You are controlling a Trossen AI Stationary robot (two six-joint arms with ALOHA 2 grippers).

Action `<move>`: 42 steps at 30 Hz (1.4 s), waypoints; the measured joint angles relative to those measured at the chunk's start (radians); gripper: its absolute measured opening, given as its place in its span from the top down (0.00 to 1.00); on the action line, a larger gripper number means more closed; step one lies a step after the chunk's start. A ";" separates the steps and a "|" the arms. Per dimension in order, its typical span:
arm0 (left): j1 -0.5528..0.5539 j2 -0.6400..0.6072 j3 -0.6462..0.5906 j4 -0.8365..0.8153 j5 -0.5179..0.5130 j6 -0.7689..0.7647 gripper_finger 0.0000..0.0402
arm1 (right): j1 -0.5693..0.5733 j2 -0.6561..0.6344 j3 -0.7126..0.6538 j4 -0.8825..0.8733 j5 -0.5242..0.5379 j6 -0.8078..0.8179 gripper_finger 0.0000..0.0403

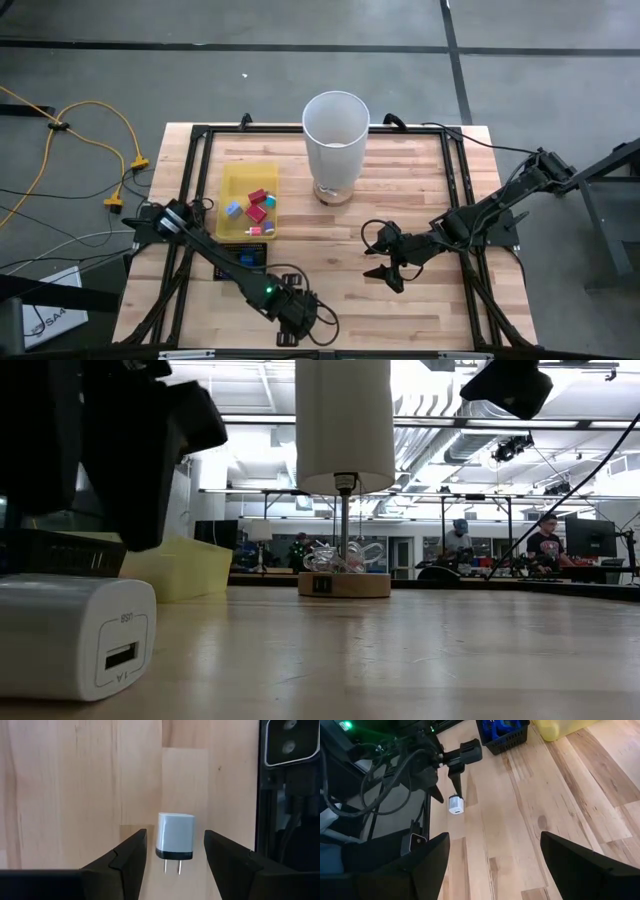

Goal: Pick & Place Office items
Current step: Put the white charger adapter into the yellow bin

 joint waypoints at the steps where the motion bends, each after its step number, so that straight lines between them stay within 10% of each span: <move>1: -0.002 0.001 0.000 -0.001 0.000 -0.007 0.52 | 0.000 0.000 0.000 0.000 0.000 0.000 0.26; 42: -0.034 0.072 0.000 0.014 -0.052 -0.046 0.52 | 0.000 0.000 0.000 0.015 0.000 0.000 0.26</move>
